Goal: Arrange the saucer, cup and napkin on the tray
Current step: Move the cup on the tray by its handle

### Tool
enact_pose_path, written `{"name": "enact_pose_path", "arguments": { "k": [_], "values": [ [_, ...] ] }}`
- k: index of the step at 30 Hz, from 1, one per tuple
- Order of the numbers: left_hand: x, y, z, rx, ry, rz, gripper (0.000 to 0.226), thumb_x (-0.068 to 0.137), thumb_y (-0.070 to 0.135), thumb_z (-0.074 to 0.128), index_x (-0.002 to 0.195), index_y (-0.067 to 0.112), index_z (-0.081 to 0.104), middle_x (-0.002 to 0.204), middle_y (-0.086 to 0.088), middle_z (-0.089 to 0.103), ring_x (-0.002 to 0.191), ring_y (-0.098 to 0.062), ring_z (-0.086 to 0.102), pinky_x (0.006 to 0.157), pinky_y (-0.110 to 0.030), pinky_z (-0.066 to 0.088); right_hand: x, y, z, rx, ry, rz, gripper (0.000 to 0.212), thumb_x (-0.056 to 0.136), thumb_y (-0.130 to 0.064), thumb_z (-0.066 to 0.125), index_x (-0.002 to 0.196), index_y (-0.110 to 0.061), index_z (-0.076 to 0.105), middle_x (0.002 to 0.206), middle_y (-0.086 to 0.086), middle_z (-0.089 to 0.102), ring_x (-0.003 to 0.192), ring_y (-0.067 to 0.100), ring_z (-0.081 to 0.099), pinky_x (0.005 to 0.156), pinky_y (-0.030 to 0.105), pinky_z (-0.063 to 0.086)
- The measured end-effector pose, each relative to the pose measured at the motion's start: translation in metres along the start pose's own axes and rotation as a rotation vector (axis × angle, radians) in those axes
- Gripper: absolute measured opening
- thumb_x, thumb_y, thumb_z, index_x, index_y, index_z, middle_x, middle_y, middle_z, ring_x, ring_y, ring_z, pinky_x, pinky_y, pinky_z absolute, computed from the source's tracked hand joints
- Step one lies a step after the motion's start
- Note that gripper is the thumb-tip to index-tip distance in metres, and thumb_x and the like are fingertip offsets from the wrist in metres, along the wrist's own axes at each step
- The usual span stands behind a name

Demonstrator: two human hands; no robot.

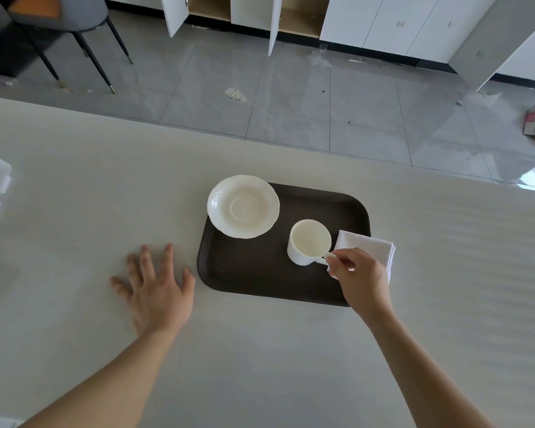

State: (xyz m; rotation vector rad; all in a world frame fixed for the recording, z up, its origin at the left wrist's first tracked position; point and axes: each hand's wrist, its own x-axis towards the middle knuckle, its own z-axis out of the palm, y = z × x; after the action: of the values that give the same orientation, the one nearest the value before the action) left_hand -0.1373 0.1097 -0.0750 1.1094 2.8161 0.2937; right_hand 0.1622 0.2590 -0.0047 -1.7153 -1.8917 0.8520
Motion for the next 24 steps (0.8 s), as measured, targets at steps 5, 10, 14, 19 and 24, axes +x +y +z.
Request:
{"name": "enact_pose_path", "arguments": {
  "k": [5, 10, 14, 19, 24],
  "values": [
    [0.0, 0.0, -0.001, -0.002, -0.004, -0.004, 0.063, 0.091, 0.043, 0.056, 0.149, 0.025, 0.039, 0.159, -0.017, 0.027, 0.149, -0.042, 0.016, 0.115, -0.069, 0.005, 0.006, -0.006, 0.009, 0.016, 0.069, 0.076, 0.015, 0.091, -0.03, 0.07, 0.085, -0.019, 0.077, 0.074, -0.004, 0.073, 0.071, 0.012, 0.066, 0.059, 0.018, 0.045],
    [-0.001, 0.001, -0.002, -0.008, -0.006, -0.003, 0.064, 0.09, 0.041, 0.058, 0.149, 0.024, 0.039, 0.159, -0.017, 0.028, 0.148, -0.042, 0.016, 0.115, -0.069, 0.006, 0.01, -0.013, 0.021, 0.006, 0.108, 0.087, 0.017, 0.089, -0.033, 0.072, 0.082, -0.018, 0.077, 0.074, -0.001, 0.072, 0.07, 0.017, 0.066, 0.058, 0.019, 0.044],
    [-0.001, 0.001, -0.003, -0.015, -0.007, 0.001, 0.063, 0.09, 0.04, 0.059, 0.148, 0.023, 0.04, 0.159, -0.018, 0.028, 0.148, -0.043, 0.017, 0.115, -0.07, 0.006, 0.012, -0.018, 0.028, 0.019, 0.154, 0.103, 0.018, 0.088, -0.033, 0.073, 0.079, -0.017, 0.076, 0.072, -0.001, 0.071, 0.068, 0.017, 0.064, 0.057, 0.019, 0.043],
    [-0.001, 0.001, -0.005, -0.016, -0.005, 0.007, 0.062, 0.091, 0.044, 0.052, 0.148, 0.022, 0.041, 0.158, -0.019, 0.029, 0.148, -0.044, 0.018, 0.114, -0.07, 0.006, 0.01, -0.027, 0.035, 0.054, 0.209, 0.124, 0.022, 0.087, -0.032, 0.074, 0.073, -0.016, 0.072, 0.07, -0.002, 0.069, 0.066, 0.015, 0.061, 0.058, 0.015, 0.039],
    [-0.002, 0.002, -0.006, -0.014, -0.005, 0.006, 0.068, 0.085, 0.051, 0.038, 0.147, 0.023, 0.042, 0.158, -0.019, 0.03, 0.148, -0.043, 0.019, 0.114, -0.07, 0.008, 0.011, -0.036, 0.044, 0.091, 0.196, 0.153, 0.024, 0.088, -0.036, 0.073, 0.073, -0.016, 0.068, 0.07, -0.004, 0.068, 0.068, 0.013, 0.062, 0.059, 0.015, 0.039]
  ]
}}
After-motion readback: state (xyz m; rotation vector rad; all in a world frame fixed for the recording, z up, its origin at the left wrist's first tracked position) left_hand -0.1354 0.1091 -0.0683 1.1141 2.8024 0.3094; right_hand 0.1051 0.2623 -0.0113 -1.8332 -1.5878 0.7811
